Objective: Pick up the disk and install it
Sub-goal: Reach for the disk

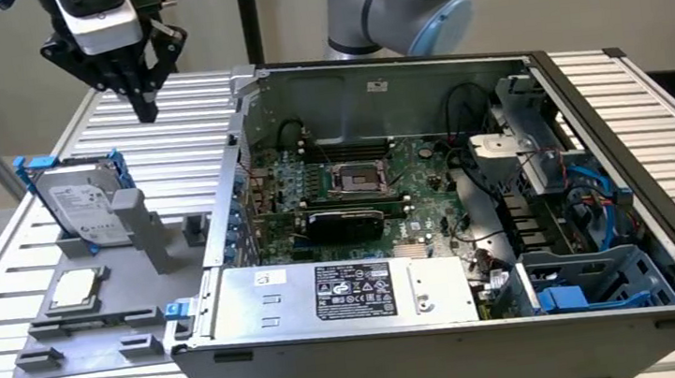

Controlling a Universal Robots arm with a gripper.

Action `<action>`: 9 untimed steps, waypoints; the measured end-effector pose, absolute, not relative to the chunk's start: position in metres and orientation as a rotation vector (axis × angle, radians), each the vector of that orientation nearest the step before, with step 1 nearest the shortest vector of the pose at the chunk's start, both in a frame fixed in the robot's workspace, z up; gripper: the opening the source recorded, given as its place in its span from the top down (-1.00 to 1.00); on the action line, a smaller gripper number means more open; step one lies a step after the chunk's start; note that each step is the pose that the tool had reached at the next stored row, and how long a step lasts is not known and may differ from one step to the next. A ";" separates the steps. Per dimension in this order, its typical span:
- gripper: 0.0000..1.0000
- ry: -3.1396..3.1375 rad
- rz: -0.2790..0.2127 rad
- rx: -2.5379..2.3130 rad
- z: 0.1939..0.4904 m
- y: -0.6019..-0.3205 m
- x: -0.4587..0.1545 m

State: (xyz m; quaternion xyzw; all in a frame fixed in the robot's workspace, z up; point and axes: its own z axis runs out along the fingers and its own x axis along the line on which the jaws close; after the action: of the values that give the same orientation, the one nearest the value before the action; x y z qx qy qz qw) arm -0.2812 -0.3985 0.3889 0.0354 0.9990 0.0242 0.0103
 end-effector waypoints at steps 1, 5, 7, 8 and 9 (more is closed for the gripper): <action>0.79 3.118 0.075 0.110 0.389 -0.398 -0.286; 0.79 3.118 0.075 0.110 0.387 -0.398 -0.304; 0.79 3.118 0.075 0.110 0.387 -0.398 -0.313; 0.79 3.118 0.075 0.111 0.386 -0.398 -0.318; 0.79 3.118 0.075 0.110 0.386 -0.398 -0.322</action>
State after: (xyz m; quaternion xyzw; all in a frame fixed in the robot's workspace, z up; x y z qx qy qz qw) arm -0.3222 -0.3978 0.3860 0.0354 0.9990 0.0242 0.0104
